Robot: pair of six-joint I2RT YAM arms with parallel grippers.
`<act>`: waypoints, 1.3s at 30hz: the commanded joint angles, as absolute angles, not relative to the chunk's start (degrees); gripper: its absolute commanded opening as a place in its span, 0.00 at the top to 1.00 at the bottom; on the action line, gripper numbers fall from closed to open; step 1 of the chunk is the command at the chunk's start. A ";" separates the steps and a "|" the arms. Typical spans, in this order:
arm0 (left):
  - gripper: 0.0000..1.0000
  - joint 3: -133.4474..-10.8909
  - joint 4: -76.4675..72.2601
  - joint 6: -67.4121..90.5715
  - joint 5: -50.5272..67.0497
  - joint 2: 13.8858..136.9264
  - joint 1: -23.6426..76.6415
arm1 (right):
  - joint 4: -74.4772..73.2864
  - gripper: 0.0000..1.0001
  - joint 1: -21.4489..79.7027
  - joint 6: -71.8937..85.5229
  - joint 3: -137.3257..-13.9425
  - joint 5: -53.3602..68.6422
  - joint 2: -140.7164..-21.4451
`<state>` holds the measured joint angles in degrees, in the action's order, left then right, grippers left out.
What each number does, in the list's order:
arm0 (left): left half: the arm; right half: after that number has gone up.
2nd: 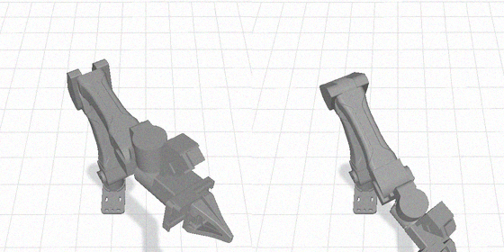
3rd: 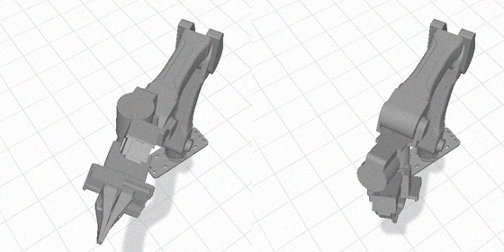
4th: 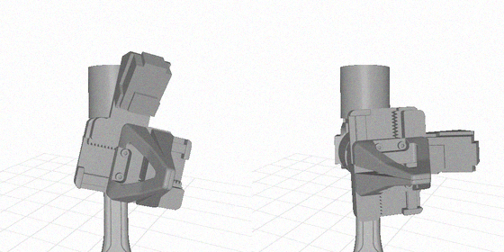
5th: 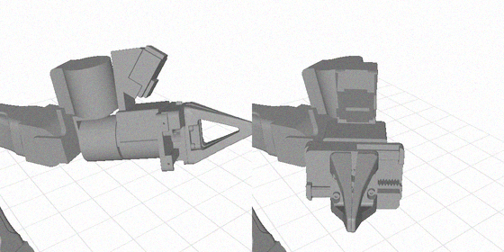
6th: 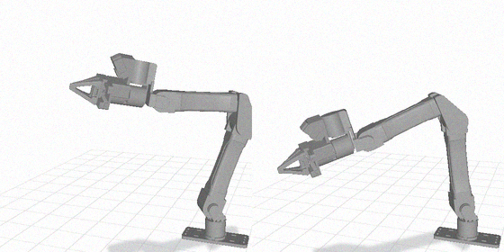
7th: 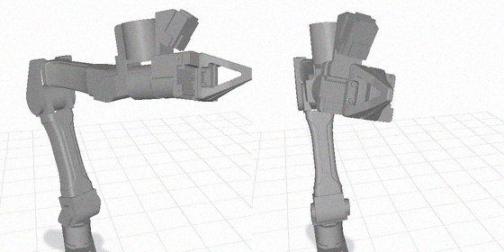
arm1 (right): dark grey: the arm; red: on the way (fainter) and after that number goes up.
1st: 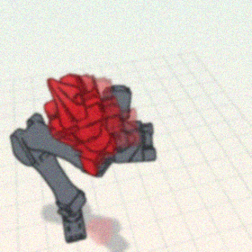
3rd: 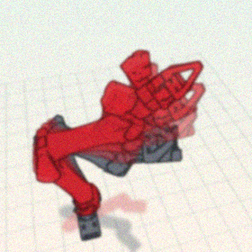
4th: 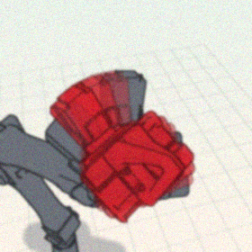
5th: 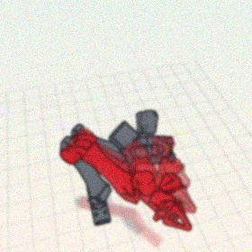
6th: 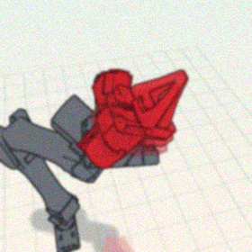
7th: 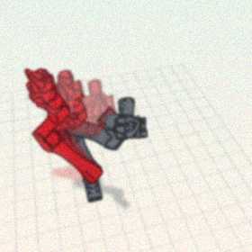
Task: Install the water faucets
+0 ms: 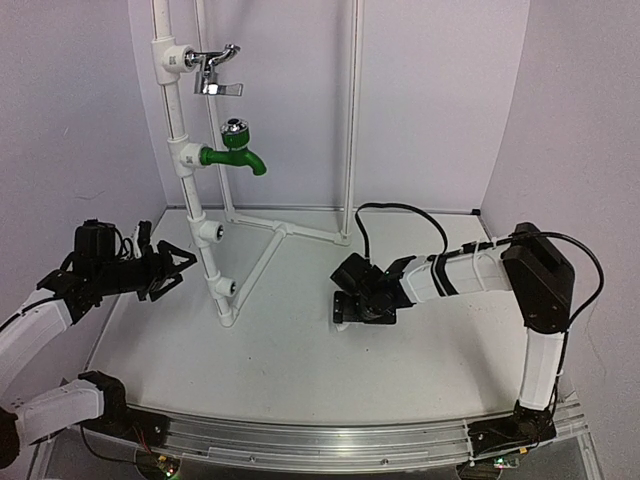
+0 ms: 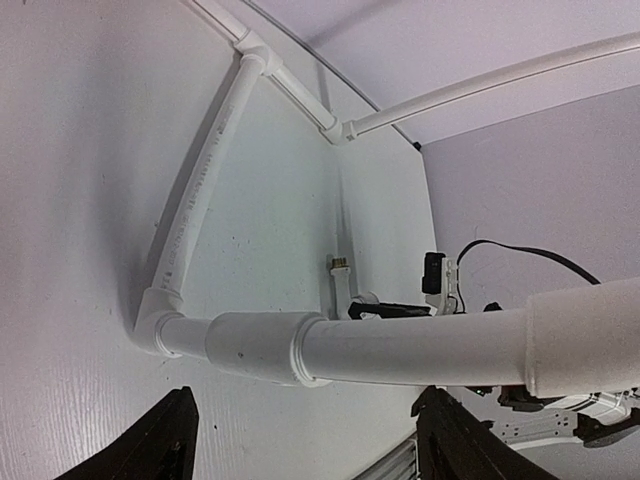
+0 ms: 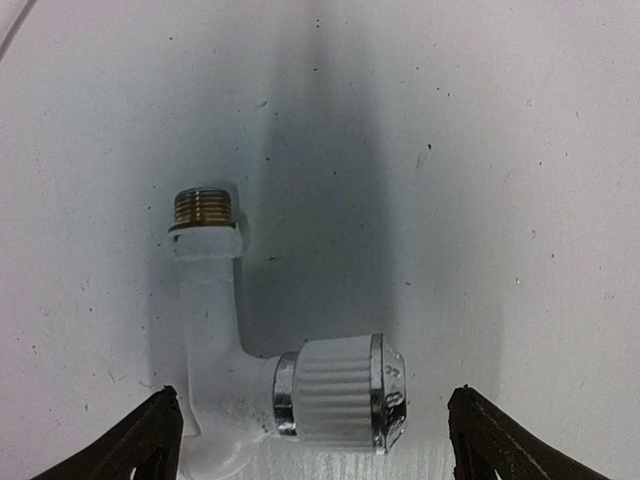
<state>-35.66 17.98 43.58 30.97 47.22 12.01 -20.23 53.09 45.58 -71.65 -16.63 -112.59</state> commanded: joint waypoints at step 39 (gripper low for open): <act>0.21 -41.19 7.96 53.00 16.60 51.14 51.78 | 19.65 0.74 61.24 -0.44 -58.16 23.51 -91.44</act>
